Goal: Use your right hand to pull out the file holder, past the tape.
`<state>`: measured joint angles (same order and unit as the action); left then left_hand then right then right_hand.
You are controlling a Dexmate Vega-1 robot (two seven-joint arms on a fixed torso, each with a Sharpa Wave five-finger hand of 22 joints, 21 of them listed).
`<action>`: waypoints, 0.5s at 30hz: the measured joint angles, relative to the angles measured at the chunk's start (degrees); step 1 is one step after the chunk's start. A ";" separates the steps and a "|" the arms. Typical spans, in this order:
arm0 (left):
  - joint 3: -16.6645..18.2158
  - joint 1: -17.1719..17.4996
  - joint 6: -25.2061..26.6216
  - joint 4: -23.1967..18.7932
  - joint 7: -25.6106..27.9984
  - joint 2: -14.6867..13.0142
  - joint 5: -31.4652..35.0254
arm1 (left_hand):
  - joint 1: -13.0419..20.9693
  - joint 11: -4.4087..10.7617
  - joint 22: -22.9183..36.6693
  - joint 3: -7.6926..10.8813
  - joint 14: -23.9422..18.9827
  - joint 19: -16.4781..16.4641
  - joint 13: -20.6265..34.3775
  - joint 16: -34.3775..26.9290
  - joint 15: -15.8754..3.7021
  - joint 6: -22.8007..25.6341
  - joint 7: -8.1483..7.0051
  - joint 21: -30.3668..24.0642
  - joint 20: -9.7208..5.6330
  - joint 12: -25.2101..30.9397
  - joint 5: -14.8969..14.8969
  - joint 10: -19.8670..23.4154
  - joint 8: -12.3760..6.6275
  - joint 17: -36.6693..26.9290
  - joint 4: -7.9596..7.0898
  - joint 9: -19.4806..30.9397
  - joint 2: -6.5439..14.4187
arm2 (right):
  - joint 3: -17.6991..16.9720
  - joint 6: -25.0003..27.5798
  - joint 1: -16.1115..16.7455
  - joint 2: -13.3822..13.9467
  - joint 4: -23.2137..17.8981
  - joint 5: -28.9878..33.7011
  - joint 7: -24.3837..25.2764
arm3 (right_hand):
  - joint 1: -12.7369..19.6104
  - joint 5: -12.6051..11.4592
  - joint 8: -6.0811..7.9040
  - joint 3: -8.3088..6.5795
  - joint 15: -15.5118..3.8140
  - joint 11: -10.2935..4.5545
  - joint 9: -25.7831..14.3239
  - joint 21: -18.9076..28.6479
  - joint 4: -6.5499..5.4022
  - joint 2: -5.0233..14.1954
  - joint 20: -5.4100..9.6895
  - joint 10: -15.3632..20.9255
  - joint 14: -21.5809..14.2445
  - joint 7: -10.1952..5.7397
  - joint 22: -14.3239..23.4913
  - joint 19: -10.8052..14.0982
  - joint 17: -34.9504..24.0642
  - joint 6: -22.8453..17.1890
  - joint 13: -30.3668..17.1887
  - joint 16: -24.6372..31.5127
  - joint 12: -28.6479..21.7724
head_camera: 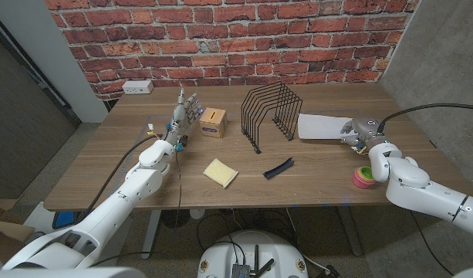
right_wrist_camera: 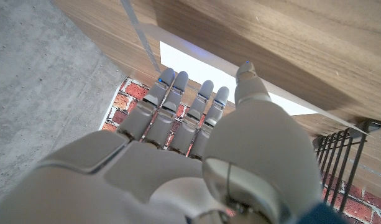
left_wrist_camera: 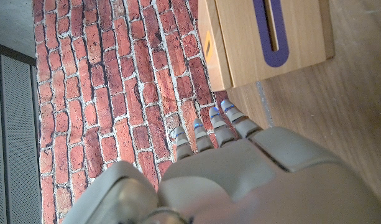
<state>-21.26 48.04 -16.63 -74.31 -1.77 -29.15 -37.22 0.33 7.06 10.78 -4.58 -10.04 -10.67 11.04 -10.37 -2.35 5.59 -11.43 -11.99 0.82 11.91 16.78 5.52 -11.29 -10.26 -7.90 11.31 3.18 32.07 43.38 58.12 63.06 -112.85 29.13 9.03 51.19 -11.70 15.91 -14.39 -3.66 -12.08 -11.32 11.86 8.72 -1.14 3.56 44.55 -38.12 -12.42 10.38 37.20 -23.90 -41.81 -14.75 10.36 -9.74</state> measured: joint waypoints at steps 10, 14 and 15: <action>0.00 0.01 0.00 -0.02 0.01 0.00 0.00 | 0.00 0.00 0.00 0.00 0.00 0.00 0.00 0.00 0.00 0.00 0.00 0.00 0.00 0.00 0.00 0.00 0.00 0.00 0.00 0.00 0.00 | 0.04 0.56 0.30 0.92 -1.01 -0.69 -0.77 | -2.38 -1.04 -3.41 0.60 0.61 -0.01 0.42 -0.66 -0.59 -2.38 -0.20 -7.65 6.53 -0.13 -0.26 -2.25 2.88 6.95 2.52 0.00 0.00; 0.00 0.02 0.00 -0.04 0.03 -0.01 0.00 | 0.00 0.00 0.00 0.00 0.00 0.00 0.00 0.00 0.00 0.00 0.00 0.00 0.00 0.00 0.00 0.00 0.00 0.00 0.00 0.00 0.00 | 0.05 0.59 0.30 1.45 -1.49 -1.06 -1.49 | -3.28 -1.48 -4.44 0.93 0.86 0.14 0.42 -0.66 -0.92 -3.27 -0.44 -11.04 9.33 -0.06 -0.53 -3.93 3.79 10.16 3.04 0.00 0.00; 0.00 0.02 0.00 -0.04 0.03 -0.01 0.00 | 0.00 0.00 0.00 0.00 0.00 0.00 0.00 0.00 0.00 0.00 0.00 0.00 0.00 0.00 0.00 0.00 0.00 0.00 0.00 0.00 0.00 | 0.05 0.59 0.30 1.51 -1.55 -1.17 -1.75 | -3.55 -1.48 -4.70 0.93 0.94 0.19 0.42 -0.66 -0.92 -3.53 -0.44 -11.88 10.00 -0.08 -0.53 -3.99 4.01 10.93 3.20 0.00 0.00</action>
<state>-21.26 48.05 -16.63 -74.35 -1.74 -29.15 -37.22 0.33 7.06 10.78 -4.58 -10.03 -10.67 11.04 -10.37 -2.35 5.59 -11.43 -11.99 0.82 11.91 16.78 5.52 -11.29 -10.26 -7.90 11.31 3.18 32.11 43.97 58.43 64.57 -114.39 27.97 7.28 47.64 -13.18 11.20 -13.46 -2.73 -11.89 -10.91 11.20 7.80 -4.67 3.11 32.67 -28.12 -12.50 9.85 33.20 -19.88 -30.88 -11.55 10.36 -9.74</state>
